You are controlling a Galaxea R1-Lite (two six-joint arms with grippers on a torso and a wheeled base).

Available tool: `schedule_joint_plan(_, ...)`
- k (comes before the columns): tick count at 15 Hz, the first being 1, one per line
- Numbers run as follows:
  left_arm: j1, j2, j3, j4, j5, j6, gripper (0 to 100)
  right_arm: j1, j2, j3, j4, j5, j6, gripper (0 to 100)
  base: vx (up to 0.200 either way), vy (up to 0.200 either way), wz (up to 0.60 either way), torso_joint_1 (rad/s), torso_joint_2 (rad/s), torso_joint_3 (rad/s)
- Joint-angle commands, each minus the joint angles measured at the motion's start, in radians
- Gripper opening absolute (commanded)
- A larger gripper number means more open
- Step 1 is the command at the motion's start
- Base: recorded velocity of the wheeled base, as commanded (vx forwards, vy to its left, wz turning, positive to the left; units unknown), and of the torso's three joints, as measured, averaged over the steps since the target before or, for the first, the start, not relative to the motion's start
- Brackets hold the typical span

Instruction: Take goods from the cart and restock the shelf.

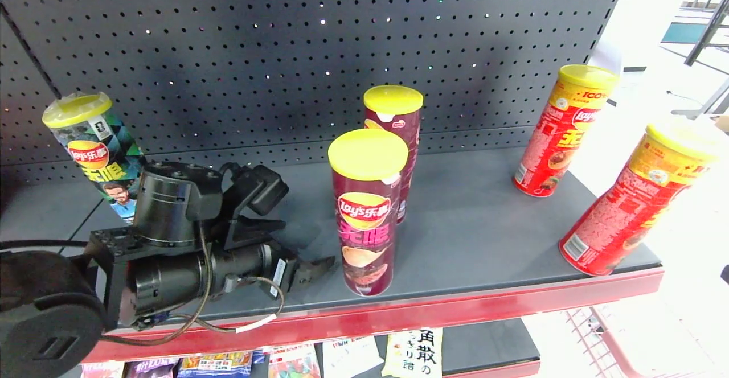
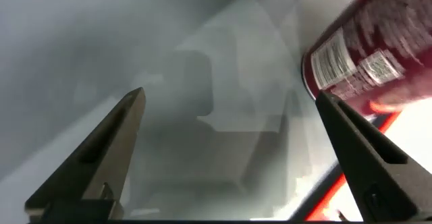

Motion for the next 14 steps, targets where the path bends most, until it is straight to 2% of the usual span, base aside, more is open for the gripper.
schedule_joint_plan(1,0.000,0.026,-0.011,-0.001,-0.001,0.002,100,-0.006,-0.007,-0.006,-0.001,0.000,0.000,100,0.000,0.000,0.00,0.000,0.00,0.000)
schedule_joint_plan(6,-0.001,0.076,-0.065,-0.001,-0.002,0.002,100,-0.006,-0.008,-0.013,0.004,-0.001,0.003,100,0.000,0.000,0.00,0.000,0.00,0.000)
schedule_joint_plan(14,-0.037,0.098,-0.069,-0.001,-0.005,0.001,100,-0.006,-0.001,-0.010,0.005,0.000,0.010,100,0.000,0.000,0.00,0.000,0.00,0.000)
